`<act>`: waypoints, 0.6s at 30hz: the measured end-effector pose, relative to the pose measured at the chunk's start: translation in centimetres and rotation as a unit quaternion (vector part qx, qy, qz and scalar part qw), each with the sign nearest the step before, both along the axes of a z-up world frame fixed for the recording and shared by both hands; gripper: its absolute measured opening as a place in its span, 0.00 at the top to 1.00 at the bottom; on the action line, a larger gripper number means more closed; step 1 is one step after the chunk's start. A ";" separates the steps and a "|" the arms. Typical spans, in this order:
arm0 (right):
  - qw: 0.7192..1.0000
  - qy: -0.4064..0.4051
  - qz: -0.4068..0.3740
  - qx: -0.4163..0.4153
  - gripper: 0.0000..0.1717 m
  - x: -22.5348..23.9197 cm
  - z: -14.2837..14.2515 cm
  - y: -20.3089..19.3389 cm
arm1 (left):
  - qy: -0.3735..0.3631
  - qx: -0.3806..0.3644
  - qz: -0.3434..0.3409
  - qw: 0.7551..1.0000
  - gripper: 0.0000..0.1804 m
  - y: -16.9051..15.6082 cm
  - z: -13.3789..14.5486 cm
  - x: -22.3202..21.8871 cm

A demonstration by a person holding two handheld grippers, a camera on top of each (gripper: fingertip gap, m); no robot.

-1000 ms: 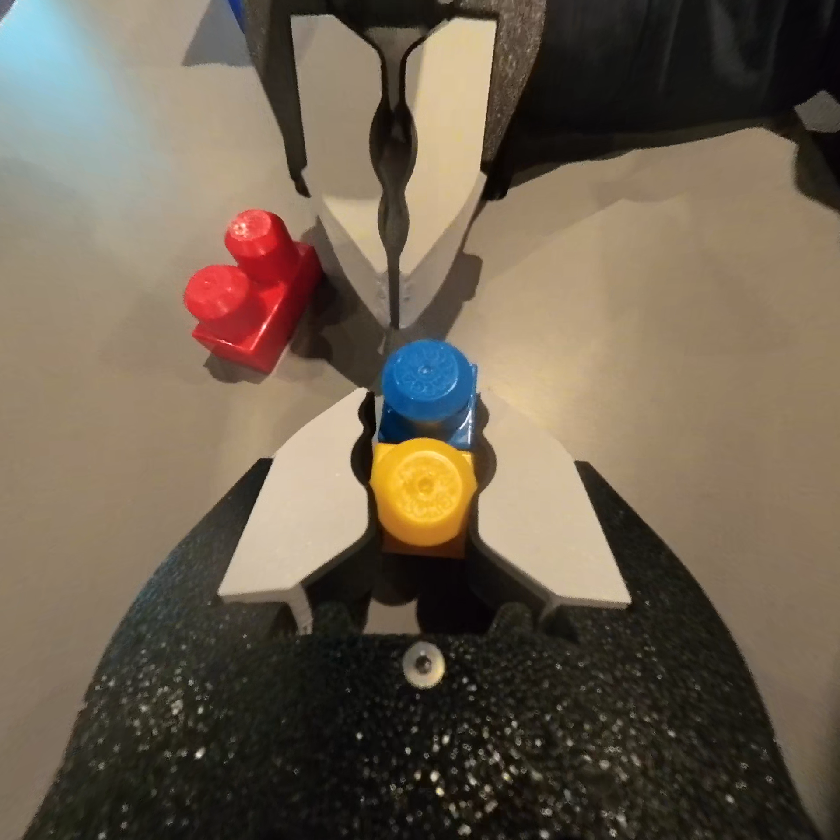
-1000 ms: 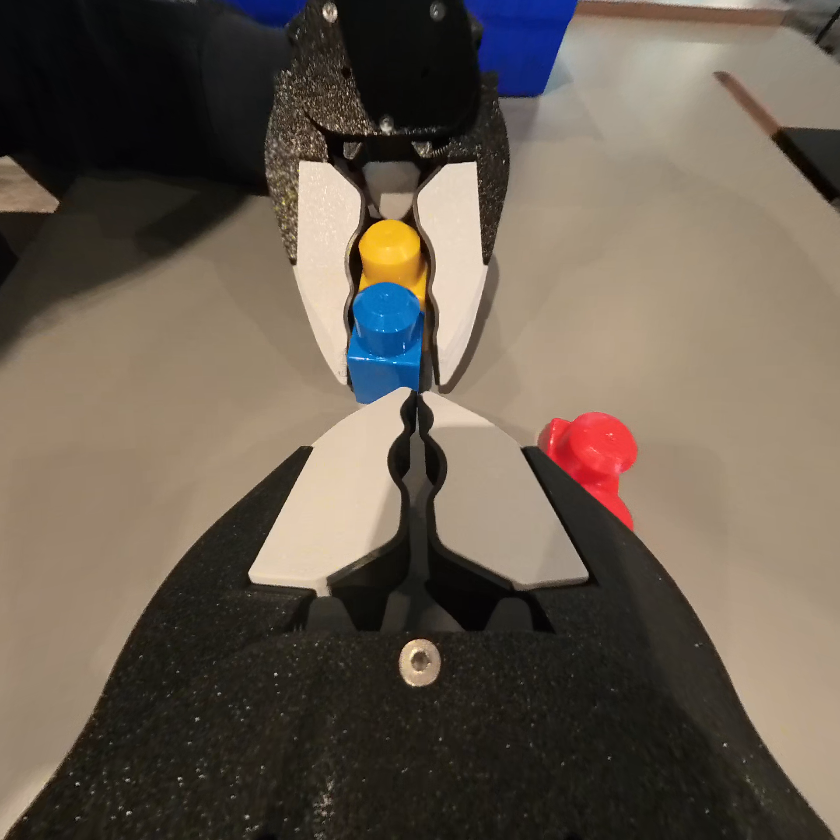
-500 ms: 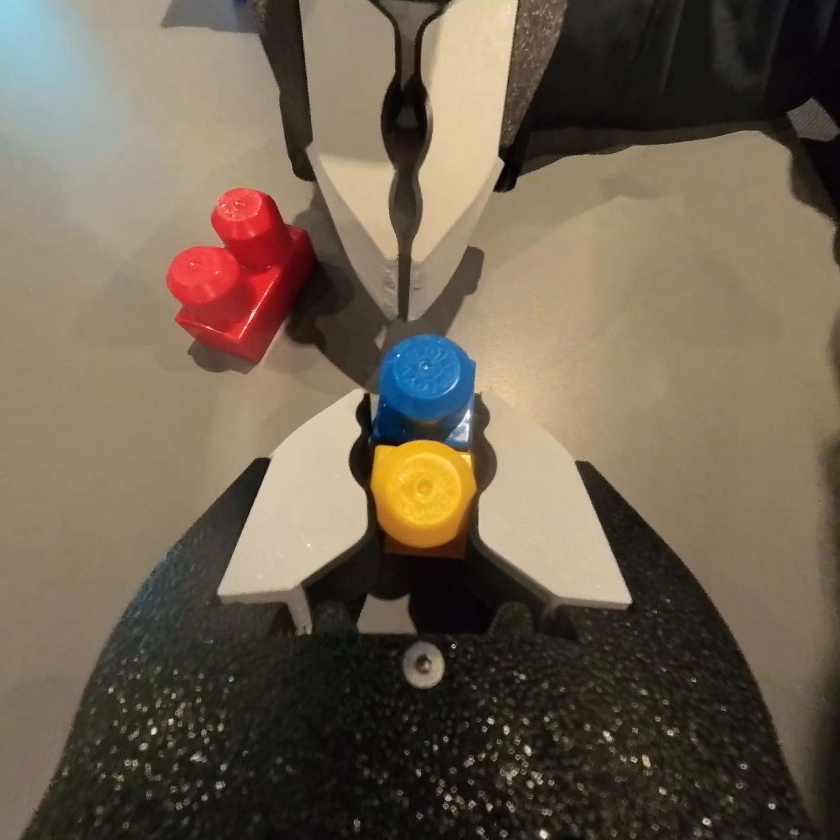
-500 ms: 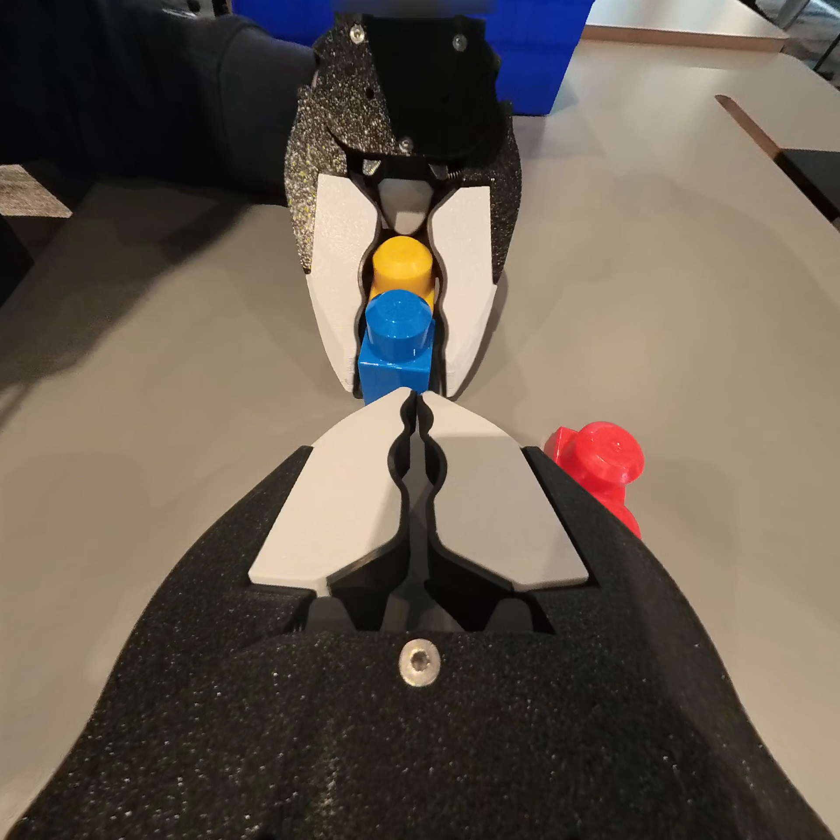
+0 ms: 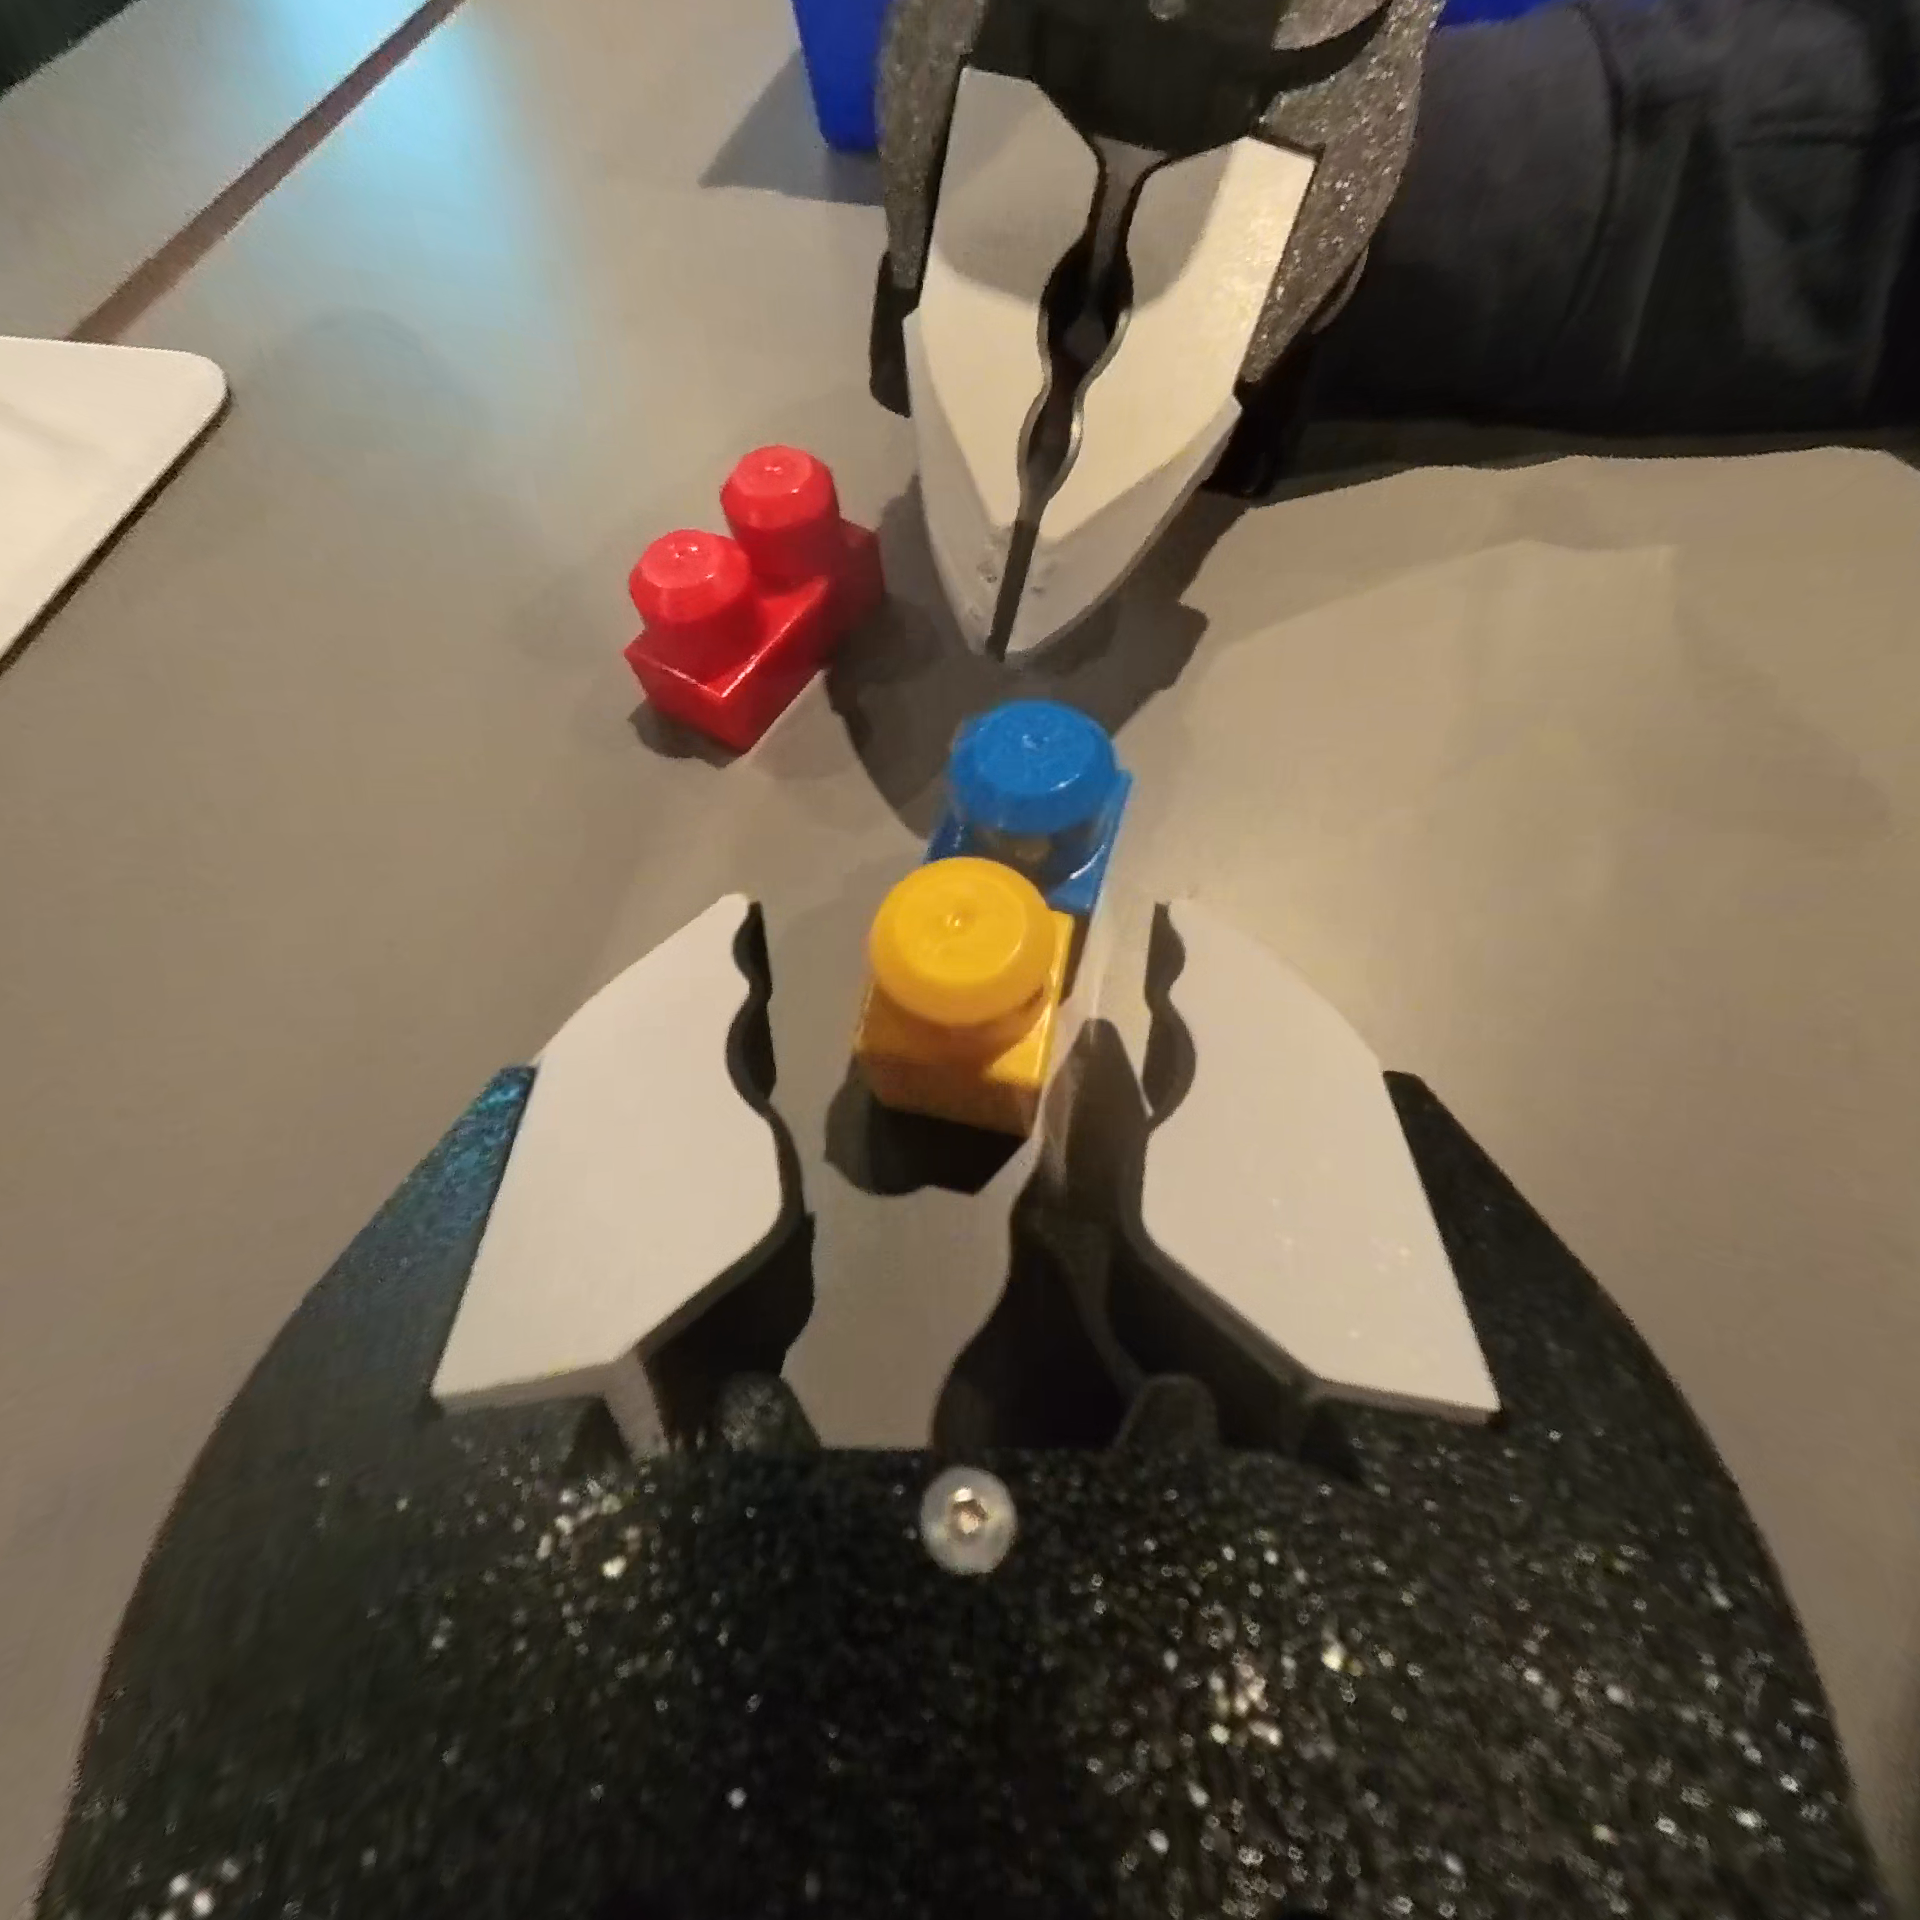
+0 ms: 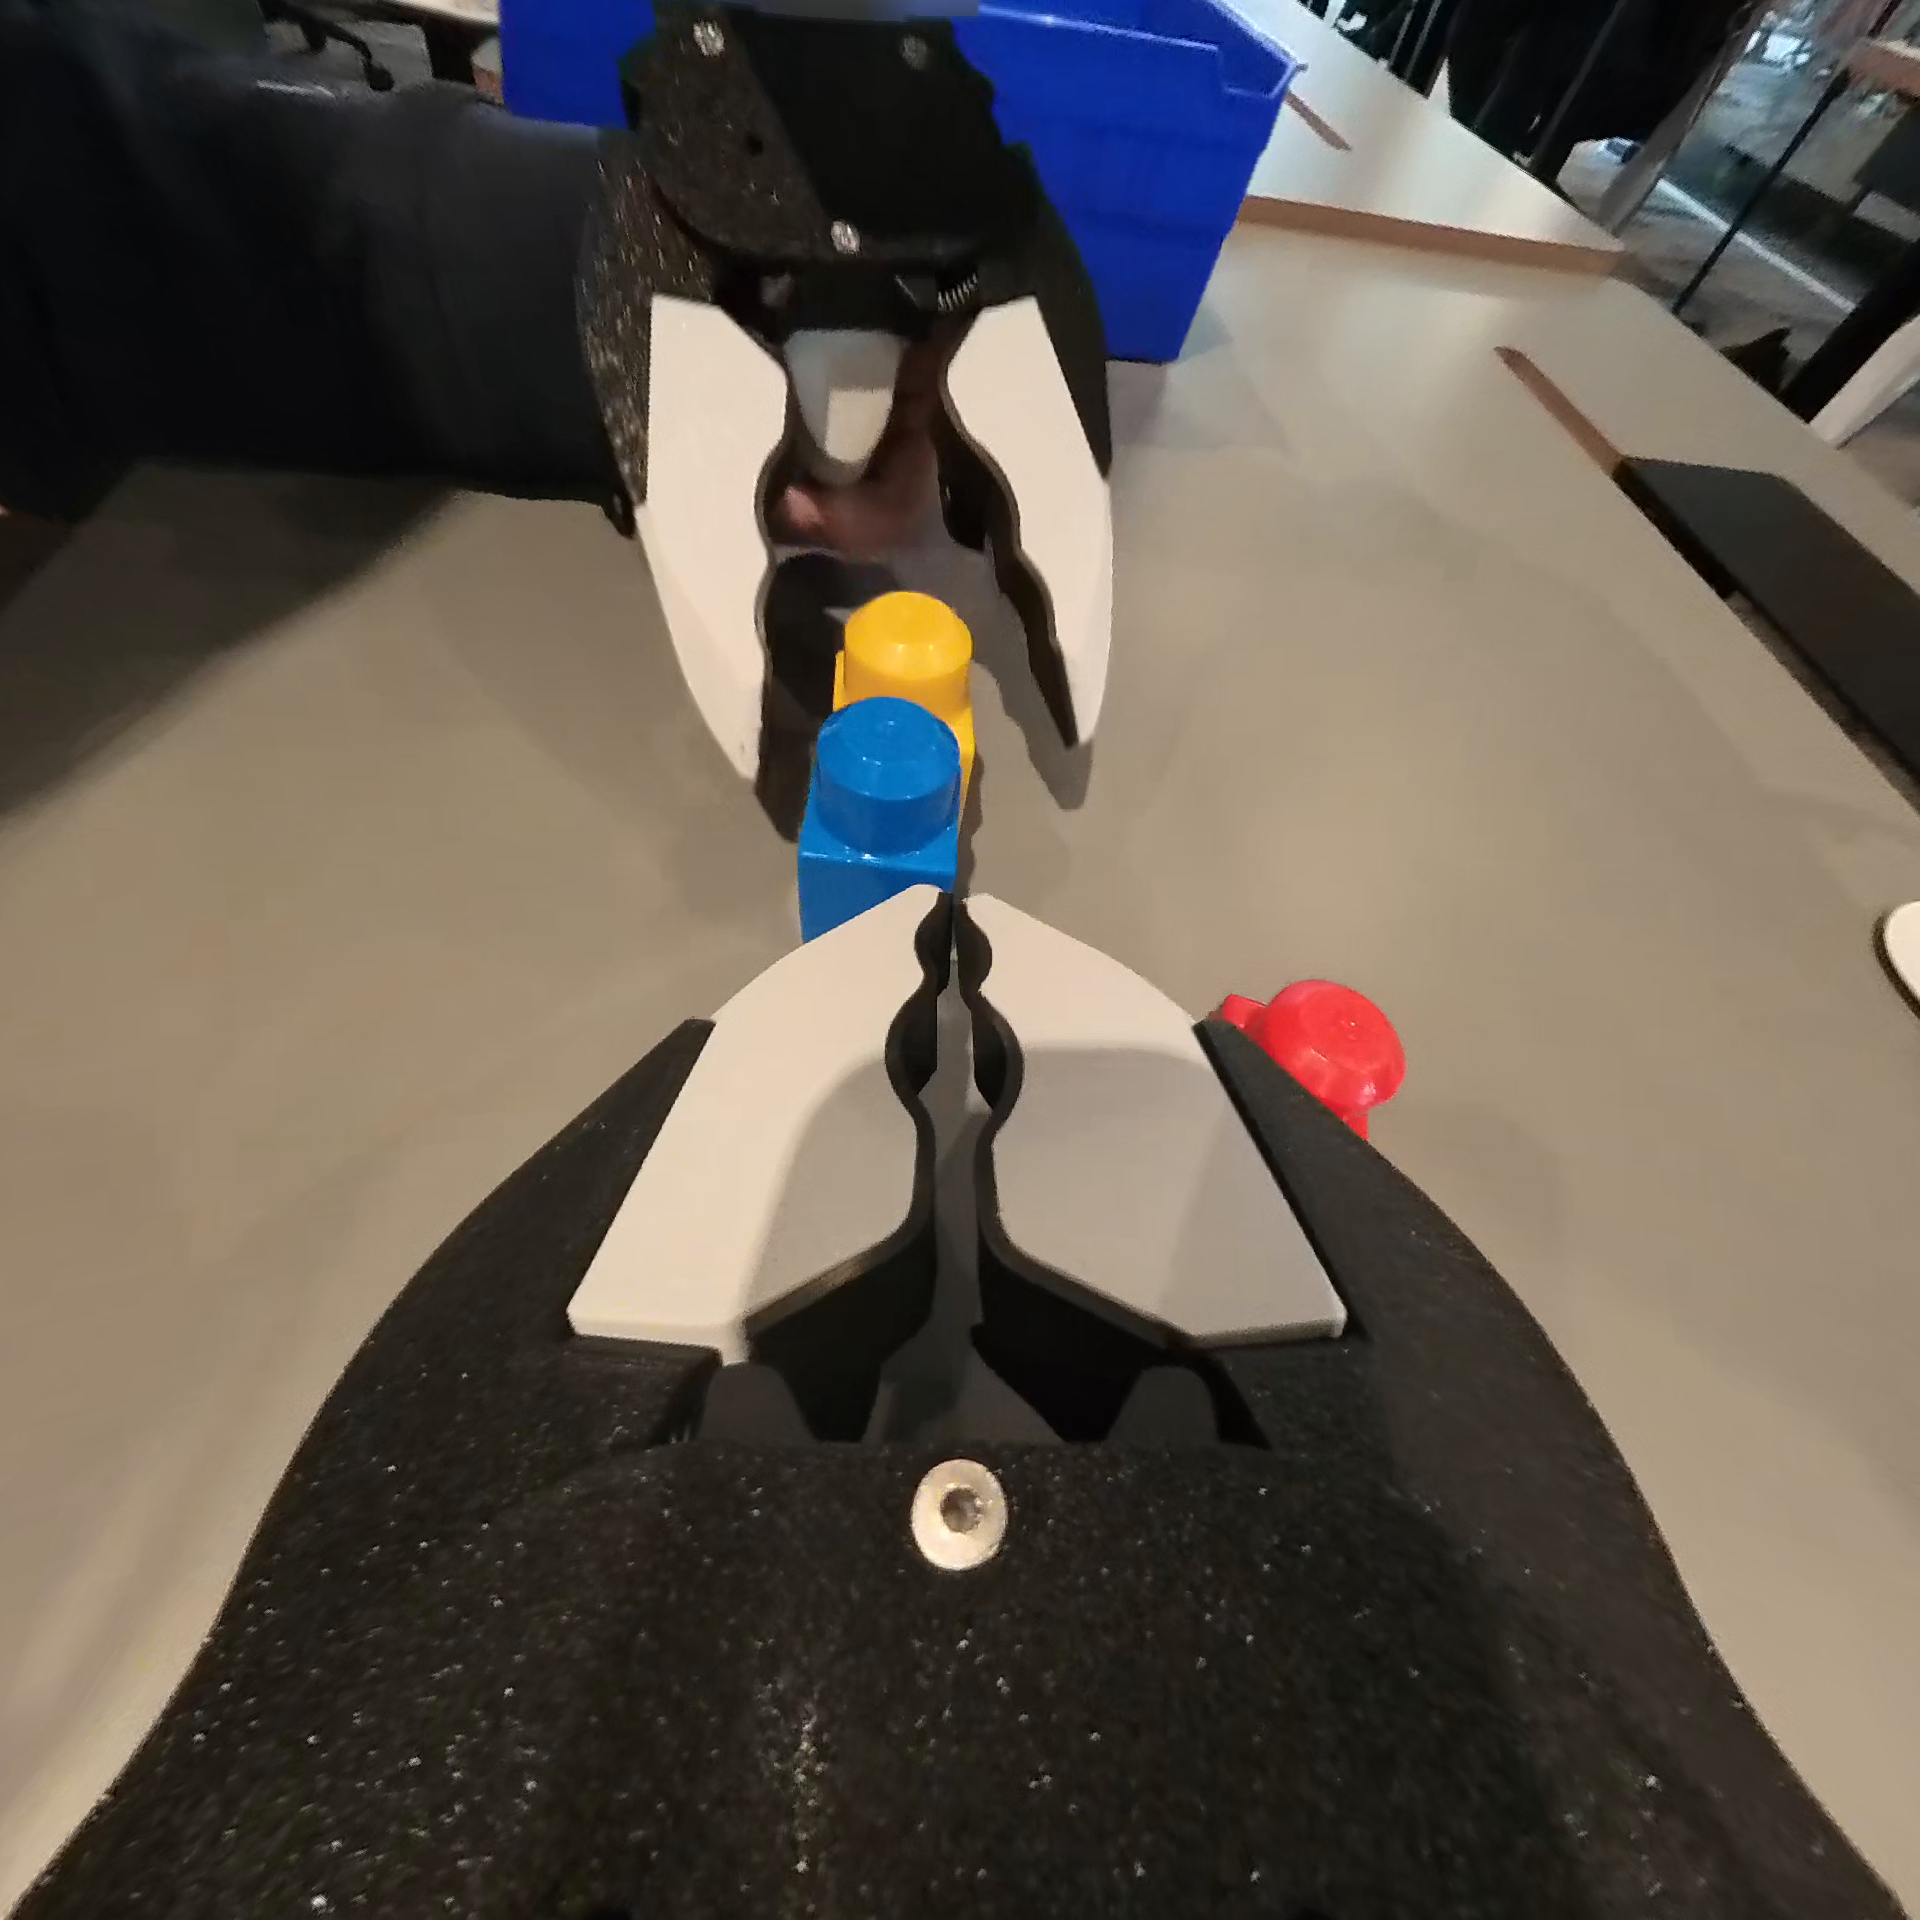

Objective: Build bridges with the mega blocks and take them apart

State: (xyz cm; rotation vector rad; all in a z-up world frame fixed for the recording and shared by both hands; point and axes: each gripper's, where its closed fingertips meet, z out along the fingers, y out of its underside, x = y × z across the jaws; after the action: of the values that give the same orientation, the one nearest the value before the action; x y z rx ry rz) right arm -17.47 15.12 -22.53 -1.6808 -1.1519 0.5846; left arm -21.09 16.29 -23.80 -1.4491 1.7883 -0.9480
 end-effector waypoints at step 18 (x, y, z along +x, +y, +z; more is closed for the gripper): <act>0.994 0.004 -0.078 0.071 1.00 0.9 1.0 0.6 | -0.075 -0.025 0.172 0.982 0.59 1.1 2.7 -2.0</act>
State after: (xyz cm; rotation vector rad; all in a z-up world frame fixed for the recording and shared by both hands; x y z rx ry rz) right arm -16.53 15.69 -21.52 -1.6269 -1.0206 0.4012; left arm -23.07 17.35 -21.10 -1.6073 1.3587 -0.8975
